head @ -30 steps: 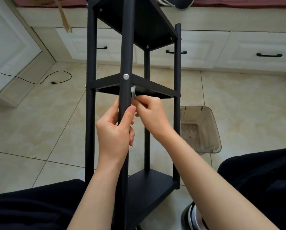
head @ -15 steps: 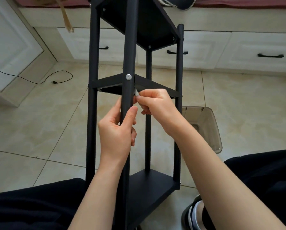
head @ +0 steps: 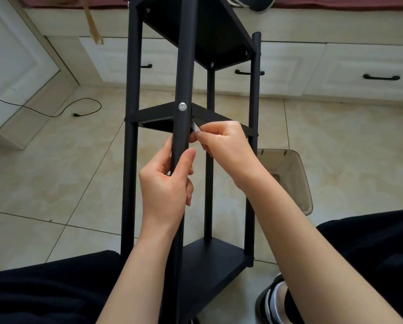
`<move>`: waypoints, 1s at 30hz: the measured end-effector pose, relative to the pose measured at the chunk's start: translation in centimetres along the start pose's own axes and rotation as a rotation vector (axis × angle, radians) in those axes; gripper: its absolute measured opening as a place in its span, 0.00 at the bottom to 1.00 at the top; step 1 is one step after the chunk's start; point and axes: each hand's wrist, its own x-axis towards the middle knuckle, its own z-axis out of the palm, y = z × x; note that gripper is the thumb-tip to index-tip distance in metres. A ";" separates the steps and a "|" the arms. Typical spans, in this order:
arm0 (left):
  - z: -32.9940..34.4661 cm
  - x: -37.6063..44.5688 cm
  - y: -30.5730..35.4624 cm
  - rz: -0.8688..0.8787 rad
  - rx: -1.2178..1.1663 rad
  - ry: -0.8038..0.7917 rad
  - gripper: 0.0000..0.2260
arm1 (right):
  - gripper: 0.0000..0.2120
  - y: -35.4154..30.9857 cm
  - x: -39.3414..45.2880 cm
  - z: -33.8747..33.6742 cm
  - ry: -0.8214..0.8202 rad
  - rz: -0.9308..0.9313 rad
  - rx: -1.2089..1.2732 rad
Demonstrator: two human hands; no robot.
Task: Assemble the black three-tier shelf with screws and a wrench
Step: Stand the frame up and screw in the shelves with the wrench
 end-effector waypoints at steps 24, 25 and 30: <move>-0.3 0.4 -0.8 -0.030 -0.028 0.021 0.13 | 0.07 4.0 2.7 4.7 0.277 -0.248 -0.005; -0.3 0.5 -0.8 -0.030 -0.029 0.022 0.12 | 0.07 4.3 2.8 5.1 0.308 -0.260 0.004; -0.5 0.5 -1.0 -0.011 -0.012 0.020 0.12 | 0.08 4.9 2.8 6.7 0.365 -0.298 0.023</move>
